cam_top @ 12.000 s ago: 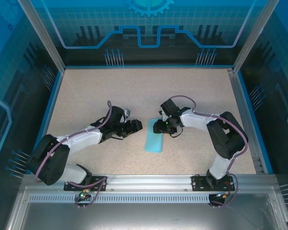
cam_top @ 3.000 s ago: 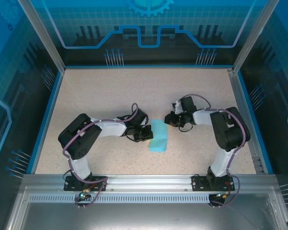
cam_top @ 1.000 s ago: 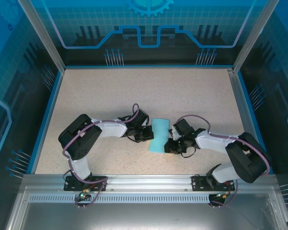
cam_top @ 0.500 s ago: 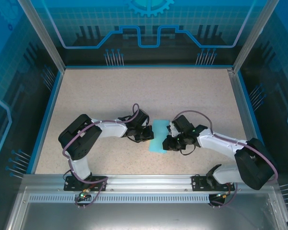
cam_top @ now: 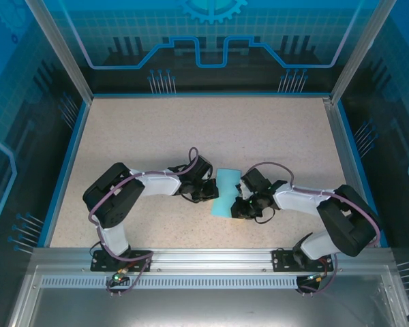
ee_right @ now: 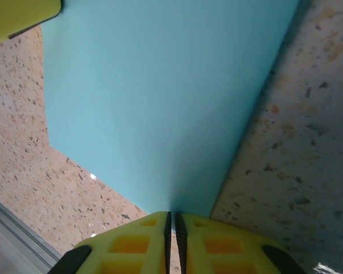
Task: Fold a paper plane with a square sheet of paper (pick it up from the middle)
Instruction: Fold the square sheet of paper in half at the center of the table, then rotate the square sheet of paper at the center of the table.
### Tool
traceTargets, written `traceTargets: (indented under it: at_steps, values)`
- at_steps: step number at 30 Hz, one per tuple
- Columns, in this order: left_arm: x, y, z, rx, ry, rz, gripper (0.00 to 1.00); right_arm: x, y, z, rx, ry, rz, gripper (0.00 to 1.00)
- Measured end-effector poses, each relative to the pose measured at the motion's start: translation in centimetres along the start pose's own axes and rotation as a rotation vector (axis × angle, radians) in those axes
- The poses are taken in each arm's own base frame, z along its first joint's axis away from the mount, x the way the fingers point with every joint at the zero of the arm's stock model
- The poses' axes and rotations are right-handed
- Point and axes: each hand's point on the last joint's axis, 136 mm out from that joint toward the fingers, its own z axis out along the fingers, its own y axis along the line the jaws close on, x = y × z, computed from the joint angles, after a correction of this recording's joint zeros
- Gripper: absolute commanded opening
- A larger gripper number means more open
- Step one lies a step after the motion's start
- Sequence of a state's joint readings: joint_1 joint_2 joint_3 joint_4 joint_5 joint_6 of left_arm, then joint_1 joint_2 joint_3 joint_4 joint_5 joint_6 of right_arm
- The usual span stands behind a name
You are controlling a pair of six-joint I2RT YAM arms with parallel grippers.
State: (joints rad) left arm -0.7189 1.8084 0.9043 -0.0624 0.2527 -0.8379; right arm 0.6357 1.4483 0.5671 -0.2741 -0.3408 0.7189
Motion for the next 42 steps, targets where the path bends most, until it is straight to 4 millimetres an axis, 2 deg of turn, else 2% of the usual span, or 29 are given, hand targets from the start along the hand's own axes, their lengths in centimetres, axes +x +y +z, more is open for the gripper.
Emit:
traceTargets:
  at_steps: [3, 7, 10, 14, 18, 21, 26, 29, 32, 37, 42]
  values:
    - [0.0, 0.0, -0.2, -0.022, -0.003, 0.015, 0.18, 0.1, 0.4, 0.1, -0.007, -0.002, 0.0, 0.15]
    - [0.0, 0.3, -1.3, -0.091, -0.004, 0.048, 0.25, 0.2, 1.3, 0.7, -0.02, 0.002, -0.004, 0.15]
    - [-0.6, 0.0, -3.2, -0.126, -0.045, 0.07, 0.26, 0.0, 2.2, 1.3, -0.03, -0.005, 0.014, 0.14]
    - [-2.2, -1.7, -7.0, -0.09, -0.154, 0.082, 0.26, -0.6, 3.7, 2.0, -0.055, -0.028, 0.042, 0.13]
    - [-3.0, -2.3, -9.5, -0.048, -0.232, 0.065, 0.25, -1.6, 4.5, 1.6, -0.059, -0.063, 0.047, 0.14]
    - [-2.3, -1.2, -10.0, -0.048, -0.246, 0.038, 0.24, -3.1, 5.5, 0.3, -0.072, -0.108, 0.027, 0.15]
    - [-1.0, 0.5, -10.4, -0.051, -0.251, 0.0, 0.23, -7.2, 5.9, -2.2, -0.053, -0.199, -0.003, 0.15]
    - [-0.7, 0.7, -10.9, -0.037, -0.265, -0.017, 0.23, -9.7, 6.3, -2.1, -0.005, -0.213, -0.031, 0.15]
    - [-0.7, 0.5, -11.4, -0.021, -0.279, -0.019, 0.23, -11.2, 6.2, -1.1, 0.046, -0.206, -0.051, 0.15]
    - [-0.4, 0.3, -12.2, 0.003, -0.297, -0.027, 0.23, -10.6, 4.5, -0.2, 0.115, -0.165, -0.041, 0.15]
    - [0.4, 0.8, -12.2, 0.006, -0.294, -0.026, 0.23, -9.5, 3.9, -0.7, 0.124, -0.162, -0.039, 0.16]
